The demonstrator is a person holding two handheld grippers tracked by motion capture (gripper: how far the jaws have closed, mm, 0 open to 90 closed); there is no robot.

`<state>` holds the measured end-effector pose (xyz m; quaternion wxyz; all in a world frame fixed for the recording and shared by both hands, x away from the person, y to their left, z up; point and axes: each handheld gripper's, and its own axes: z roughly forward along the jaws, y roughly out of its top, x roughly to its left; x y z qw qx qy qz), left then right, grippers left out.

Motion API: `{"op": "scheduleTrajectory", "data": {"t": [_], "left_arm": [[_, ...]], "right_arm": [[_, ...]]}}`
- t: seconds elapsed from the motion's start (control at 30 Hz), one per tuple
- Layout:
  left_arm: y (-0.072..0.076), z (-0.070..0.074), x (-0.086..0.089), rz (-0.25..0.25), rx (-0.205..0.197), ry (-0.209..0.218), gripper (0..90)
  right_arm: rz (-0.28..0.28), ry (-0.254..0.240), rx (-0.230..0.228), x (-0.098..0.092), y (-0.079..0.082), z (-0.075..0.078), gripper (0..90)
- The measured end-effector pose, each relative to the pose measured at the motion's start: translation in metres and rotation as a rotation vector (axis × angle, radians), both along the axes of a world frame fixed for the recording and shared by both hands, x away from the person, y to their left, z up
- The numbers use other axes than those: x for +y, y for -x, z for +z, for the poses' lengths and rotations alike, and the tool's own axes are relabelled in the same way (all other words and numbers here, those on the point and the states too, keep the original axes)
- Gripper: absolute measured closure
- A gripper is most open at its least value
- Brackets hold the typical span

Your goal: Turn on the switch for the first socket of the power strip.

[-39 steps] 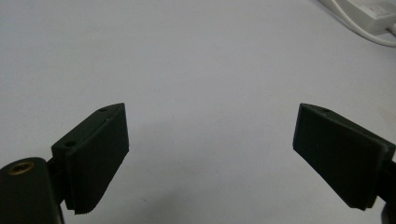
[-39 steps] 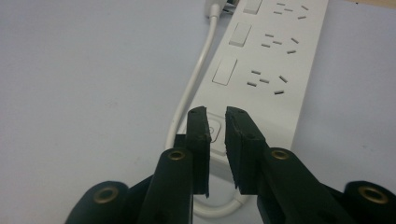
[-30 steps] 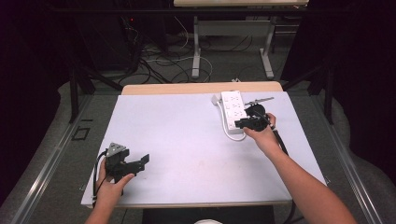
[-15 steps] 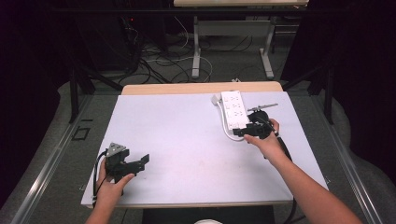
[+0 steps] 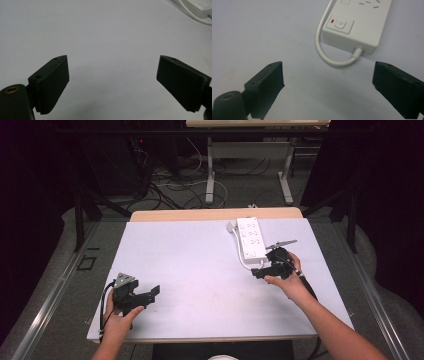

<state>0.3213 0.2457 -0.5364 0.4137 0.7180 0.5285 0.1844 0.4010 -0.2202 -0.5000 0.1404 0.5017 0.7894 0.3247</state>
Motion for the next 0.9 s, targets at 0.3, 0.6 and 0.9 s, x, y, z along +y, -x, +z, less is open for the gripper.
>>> {"op": "scheduleTrajectory", "data": {"t": [0.3,0.6,0.9], "left_arm": [[0.0,0.0,0.0,0.001,0.003,-0.002,10.9],[0.0,-0.001,-0.001,0.002,0.002,-0.005,10.9],[0.0,0.0,0.0,0.002,0.004,-0.005,10.9]], "right_arm": [[0.02,0.028,-0.011,-0.004,0.011,-0.01,0.0],[0.019,0.016,-0.021,-0.009,0.024,-0.012,0.0],[0.012,0.003,-0.022,-0.014,0.034,-0.016,0.0]]}}
